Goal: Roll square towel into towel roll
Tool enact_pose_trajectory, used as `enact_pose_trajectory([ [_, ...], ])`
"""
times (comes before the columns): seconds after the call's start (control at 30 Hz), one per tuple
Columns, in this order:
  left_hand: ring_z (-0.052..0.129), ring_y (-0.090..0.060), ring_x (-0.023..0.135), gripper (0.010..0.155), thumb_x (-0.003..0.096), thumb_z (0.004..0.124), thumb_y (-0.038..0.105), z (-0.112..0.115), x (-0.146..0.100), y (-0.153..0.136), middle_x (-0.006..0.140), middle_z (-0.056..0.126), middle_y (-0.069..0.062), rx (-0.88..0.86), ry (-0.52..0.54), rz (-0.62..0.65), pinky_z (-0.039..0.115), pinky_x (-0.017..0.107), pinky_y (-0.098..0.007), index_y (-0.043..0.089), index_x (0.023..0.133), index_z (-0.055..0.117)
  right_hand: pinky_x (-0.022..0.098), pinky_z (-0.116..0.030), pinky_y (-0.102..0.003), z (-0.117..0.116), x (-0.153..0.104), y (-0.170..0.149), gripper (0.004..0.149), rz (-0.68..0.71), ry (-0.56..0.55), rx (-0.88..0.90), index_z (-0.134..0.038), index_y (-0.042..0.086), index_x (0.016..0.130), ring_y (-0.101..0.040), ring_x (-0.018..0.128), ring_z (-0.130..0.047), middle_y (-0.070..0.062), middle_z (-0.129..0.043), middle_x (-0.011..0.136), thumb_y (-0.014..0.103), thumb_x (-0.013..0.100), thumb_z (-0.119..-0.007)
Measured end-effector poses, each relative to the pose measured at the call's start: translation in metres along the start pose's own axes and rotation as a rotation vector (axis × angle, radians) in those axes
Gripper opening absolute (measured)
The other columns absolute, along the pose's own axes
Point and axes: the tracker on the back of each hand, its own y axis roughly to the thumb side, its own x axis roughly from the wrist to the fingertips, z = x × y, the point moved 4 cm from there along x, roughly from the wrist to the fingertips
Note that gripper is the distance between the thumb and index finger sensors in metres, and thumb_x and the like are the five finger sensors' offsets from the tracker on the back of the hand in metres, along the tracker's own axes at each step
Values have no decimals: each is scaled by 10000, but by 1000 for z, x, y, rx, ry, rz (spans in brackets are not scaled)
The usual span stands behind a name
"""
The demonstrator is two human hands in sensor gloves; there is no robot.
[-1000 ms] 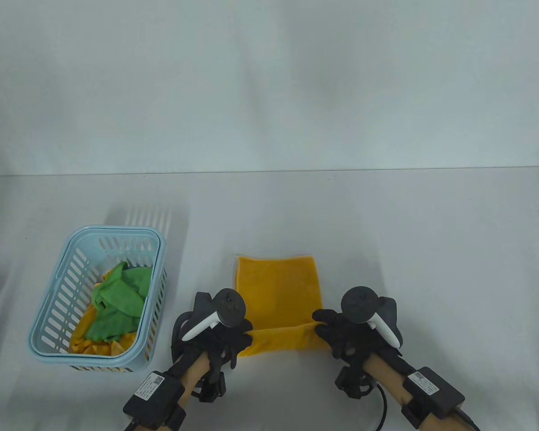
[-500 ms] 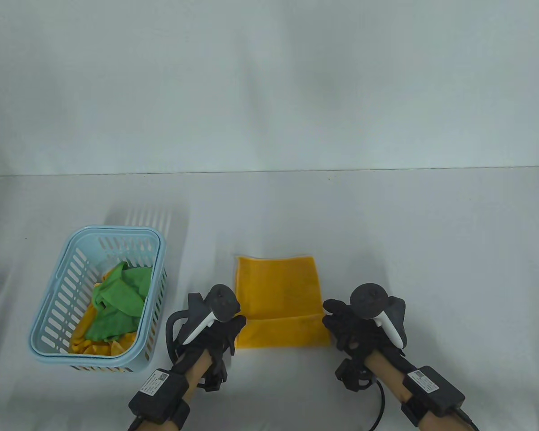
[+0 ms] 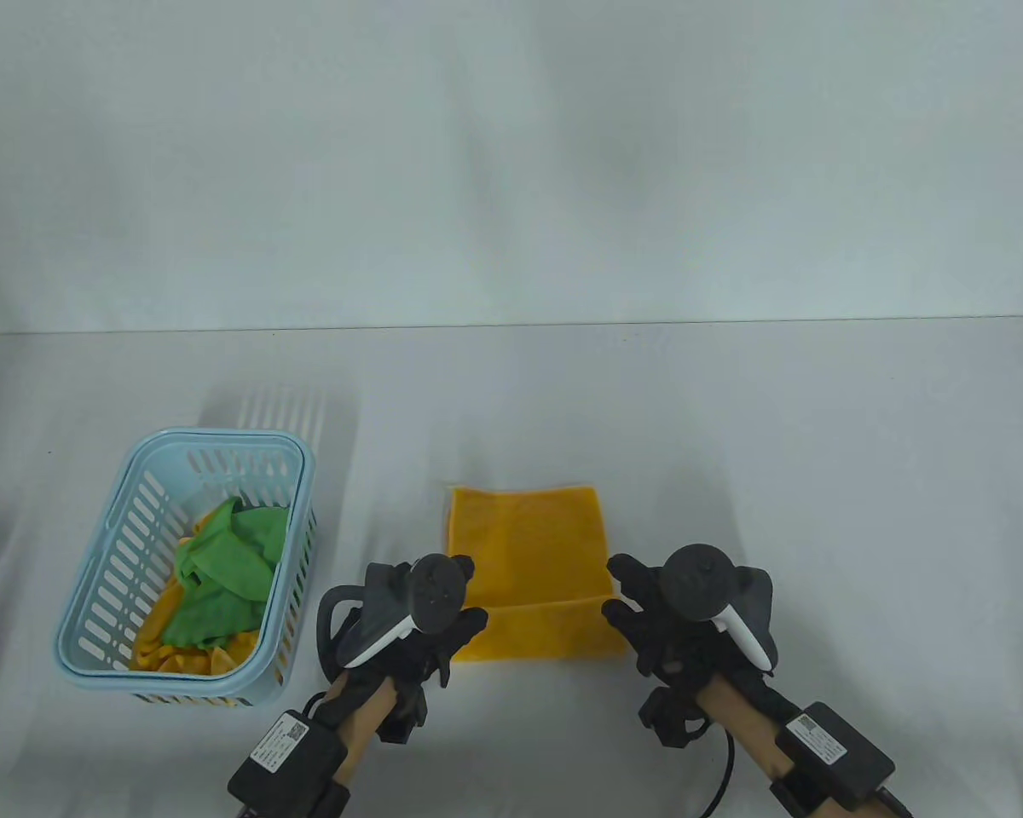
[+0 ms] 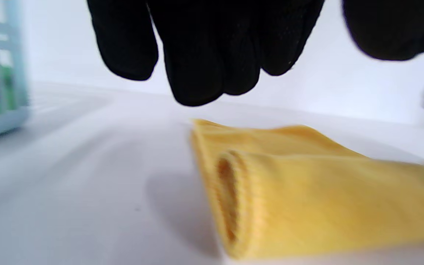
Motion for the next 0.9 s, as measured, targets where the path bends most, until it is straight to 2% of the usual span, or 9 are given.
enact_pose_trajectory([
  [0.07, 849, -228, 900, 690, 344, 760, 547, 7, -2, 9, 1025, 728, 50, 10, -33, 33, 695, 700, -510, 346, 994, 649, 649, -626, -566, -4, -4, 9, 667, 48, 16, -67, -616, 333, 935, -309, 850, -779, 16, -792, 921, 525, 318, -783],
  [0.17, 824, -235, 922, 702, 341, 762, 545, 23, 1, 18, 1041, 700, 43, 100, -81, 46, 685, 706, -516, 339, 1000, 635, 695, -548, -570, -24, -5, 18, 689, 121, 126, -173, -537, 356, 948, -295, 942, -649, 53, -627, 1014, 460, 326, -814],
  [0.27, 774, -244, 958, 727, 345, 758, 539, 40, 7, 23, 1067, 641, 37, 213, -118, 34, 661, 724, -517, 327, 1018, 583, 715, -509, -578, -39, 0, 14, 698, 84, 148, -291, -528, 354, 952, -300, 984, -585, 60, -577, 1041, 433, 327, -828],
  [0.37, 708, -245, 999, 770, 345, 755, 542, 51, 13, 24, 1096, 561, 35, 275, -143, 17, 633, 745, -514, 325, 1040, 504, 720, -494, -588, -48, 5, 7, 710, 69, 167, -334, -529, 351, 960, -311, 1001, -564, 74, -563, 1056, 455, 323, -823],
  [0.57, 610, -214, 1051, 817, 357, 758, 527, 63, 20, 15, 1128, 440, 55, 272, -183, -24, 587, 781, -499, 346, 1059, 380, 728, -485, -584, -60, 11, -2, 762, 53, 191, -405, -437, 388, 977, -307, 1024, -528, 118, -463, 1087, 482, 323, -816],
  [0.7, 594, -187, 1055, 772, 389, 736, 479, 66, 22, 12, 1130, 419, 82, 291, -182, -37, 584, 788, -483, 373, 1054, 357, 718, -510, -575, -58, 12, -3, 671, 46, 155, -389, -471, 402, 963, -303, 1014, -558, 133, -495, 1076, 433, 363, -767],
  [0.8, 645, -197, 1044, 695, 413, 699, 447, 61, 22, 13, 1126, 486, 75, 269, -164, -36, 604, 779, -488, 374, 1053, 438, 707, -536, -571, -53, 13, -3, 624, 39, 148, -342, -523, 398, 955, -313, 1001, -593, 128, -557, 1063, 432, 372, -744],
  [0.9, 728, -207, 999, 669, 400, 718, 461, 52, 21, 11, 1101, 578, 78, 238, -141, -39, 636, 756, -497, 384, 1036, 525, 687, -579, -560, -45, 15, -6, 608, 24, 147, -256, -569, 389, 942, -311, 968, -655, 107, -644, 1028, 448, 364, -749],
])
